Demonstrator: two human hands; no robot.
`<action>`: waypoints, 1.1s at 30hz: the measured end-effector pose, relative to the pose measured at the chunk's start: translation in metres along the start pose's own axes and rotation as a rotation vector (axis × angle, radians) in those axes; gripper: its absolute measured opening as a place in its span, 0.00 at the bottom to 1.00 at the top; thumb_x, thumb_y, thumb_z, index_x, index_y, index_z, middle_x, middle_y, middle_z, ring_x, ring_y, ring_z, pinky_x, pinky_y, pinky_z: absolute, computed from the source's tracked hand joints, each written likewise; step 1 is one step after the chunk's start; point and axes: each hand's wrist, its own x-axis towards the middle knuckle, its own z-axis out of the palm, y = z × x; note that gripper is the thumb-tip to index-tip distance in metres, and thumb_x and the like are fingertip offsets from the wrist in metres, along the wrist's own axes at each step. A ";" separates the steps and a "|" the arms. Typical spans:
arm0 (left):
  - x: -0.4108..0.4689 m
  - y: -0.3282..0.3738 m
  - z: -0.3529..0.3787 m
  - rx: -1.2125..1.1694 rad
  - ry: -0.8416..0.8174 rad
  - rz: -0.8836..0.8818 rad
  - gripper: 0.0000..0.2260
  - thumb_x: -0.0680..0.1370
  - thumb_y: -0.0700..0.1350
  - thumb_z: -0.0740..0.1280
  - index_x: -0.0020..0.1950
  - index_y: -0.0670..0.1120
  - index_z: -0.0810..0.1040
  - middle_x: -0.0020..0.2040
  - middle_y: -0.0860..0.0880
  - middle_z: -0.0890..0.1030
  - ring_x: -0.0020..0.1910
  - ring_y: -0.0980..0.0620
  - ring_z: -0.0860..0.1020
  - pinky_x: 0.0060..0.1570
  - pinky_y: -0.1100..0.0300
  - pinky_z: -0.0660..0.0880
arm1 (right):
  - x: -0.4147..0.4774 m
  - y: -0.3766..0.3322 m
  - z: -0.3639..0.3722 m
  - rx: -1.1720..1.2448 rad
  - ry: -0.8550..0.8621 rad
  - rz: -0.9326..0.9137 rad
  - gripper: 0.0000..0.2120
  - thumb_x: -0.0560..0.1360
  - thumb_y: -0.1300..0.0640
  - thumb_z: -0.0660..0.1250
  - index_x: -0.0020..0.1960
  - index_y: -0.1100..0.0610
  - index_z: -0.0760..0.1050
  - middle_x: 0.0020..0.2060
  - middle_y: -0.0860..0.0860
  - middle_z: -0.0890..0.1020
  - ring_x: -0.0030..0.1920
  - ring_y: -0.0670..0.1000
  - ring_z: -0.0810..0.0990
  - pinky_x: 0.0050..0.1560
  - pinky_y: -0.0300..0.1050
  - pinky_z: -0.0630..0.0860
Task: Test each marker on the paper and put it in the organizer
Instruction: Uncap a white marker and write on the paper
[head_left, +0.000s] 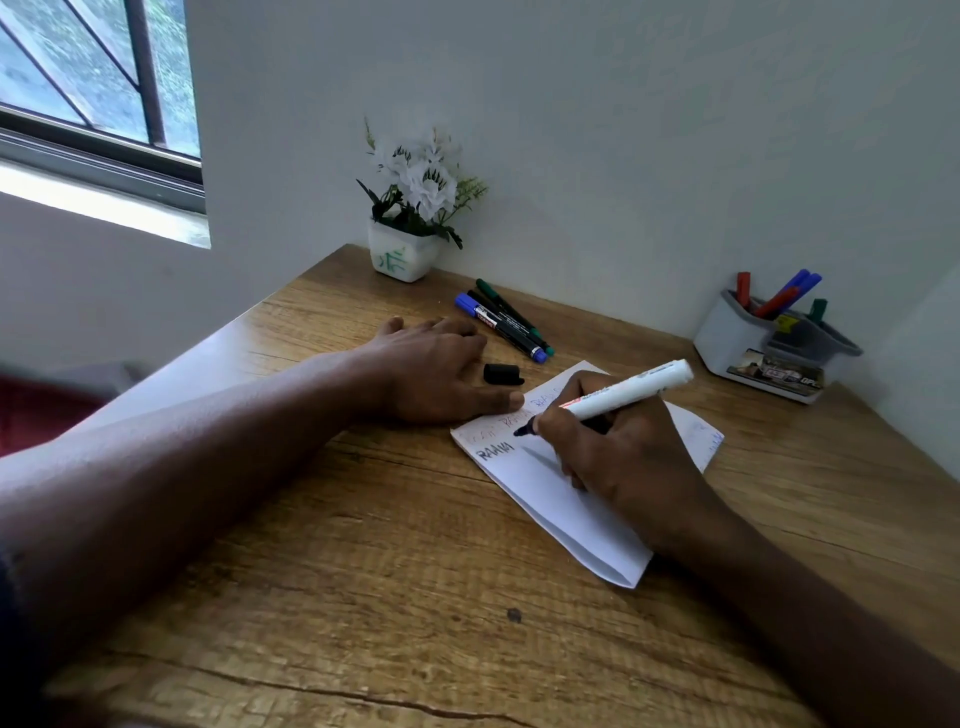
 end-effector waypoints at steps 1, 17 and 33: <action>0.000 0.000 0.000 0.000 0.000 0.000 0.43 0.73 0.76 0.52 0.80 0.51 0.60 0.83 0.50 0.55 0.79 0.46 0.58 0.76 0.36 0.53 | 0.001 0.000 0.000 -0.026 -0.018 -0.011 0.08 0.73 0.51 0.73 0.39 0.53 0.78 0.28 0.48 0.79 0.30 0.44 0.78 0.34 0.44 0.77; -0.003 0.002 -0.003 -0.022 -0.013 -0.005 0.42 0.75 0.75 0.53 0.81 0.51 0.59 0.83 0.50 0.54 0.80 0.45 0.57 0.76 0.36 0.52 | 0.002 -0.001 0.000 -0.117 -0.051 -0.060 0.10 0.73 0.50 0.73 0.37 0.52 0.76 0.30 0.47 0.80 0.32 0.45 0.79 0.32 0.39 0.74; -0.003 -0.005 0.004 -0.174 0.321 0.173 0.24 0.79 0.66 0.60 0.73 0.58 0.73 0.74 0.54 0.73 0.71 0.52 0.72 0.67 0.46 0.72 | 0.012 0.002 -0.023 0.748 -0.004 0.242 0.15 0.76 0.64 0.65 0.35 0.55 0.86 0.29 0.54 0.80 0.31 0.49 0.78 0.27 0.39 0.73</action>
